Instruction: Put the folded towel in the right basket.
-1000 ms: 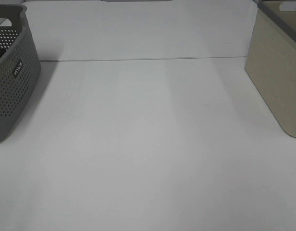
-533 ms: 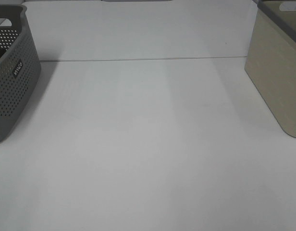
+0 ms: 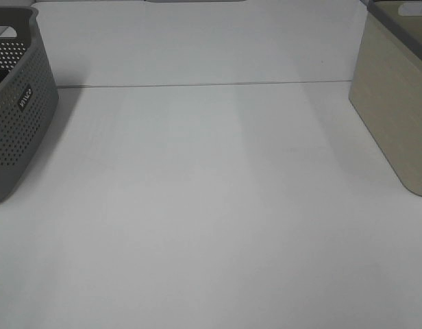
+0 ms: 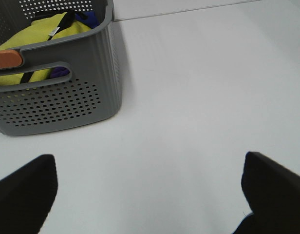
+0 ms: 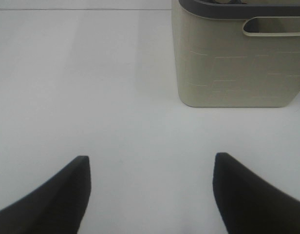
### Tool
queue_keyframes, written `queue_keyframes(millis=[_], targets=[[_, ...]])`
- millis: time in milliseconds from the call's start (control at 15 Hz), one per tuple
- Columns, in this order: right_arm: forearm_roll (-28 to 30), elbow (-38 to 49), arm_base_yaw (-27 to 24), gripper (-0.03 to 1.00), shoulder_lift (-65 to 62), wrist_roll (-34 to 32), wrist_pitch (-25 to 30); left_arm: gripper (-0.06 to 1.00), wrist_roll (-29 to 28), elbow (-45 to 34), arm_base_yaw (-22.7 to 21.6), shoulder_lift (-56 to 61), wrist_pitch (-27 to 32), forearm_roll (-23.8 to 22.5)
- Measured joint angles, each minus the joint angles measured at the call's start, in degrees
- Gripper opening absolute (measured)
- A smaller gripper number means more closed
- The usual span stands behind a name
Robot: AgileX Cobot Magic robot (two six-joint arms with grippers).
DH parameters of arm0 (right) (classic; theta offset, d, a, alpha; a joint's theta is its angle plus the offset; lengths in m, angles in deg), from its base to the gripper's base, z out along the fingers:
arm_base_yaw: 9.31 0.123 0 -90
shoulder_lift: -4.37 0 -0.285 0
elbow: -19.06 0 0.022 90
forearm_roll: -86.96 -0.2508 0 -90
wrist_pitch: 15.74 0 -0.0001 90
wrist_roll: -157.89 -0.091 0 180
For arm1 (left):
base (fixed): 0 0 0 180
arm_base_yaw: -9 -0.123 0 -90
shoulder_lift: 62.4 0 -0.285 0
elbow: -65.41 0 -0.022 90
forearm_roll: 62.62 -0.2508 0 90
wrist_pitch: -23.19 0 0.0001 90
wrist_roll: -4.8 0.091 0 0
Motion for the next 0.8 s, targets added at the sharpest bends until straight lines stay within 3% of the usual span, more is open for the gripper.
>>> queue_keyframes(millis=[800], targets=[[0.0, 0.0, 0.0, 0.68, 0.0, 0.0, 0.0, 0.98, 0.0, 0.0, 0.0, 0.0, 0.0, 0.0]])
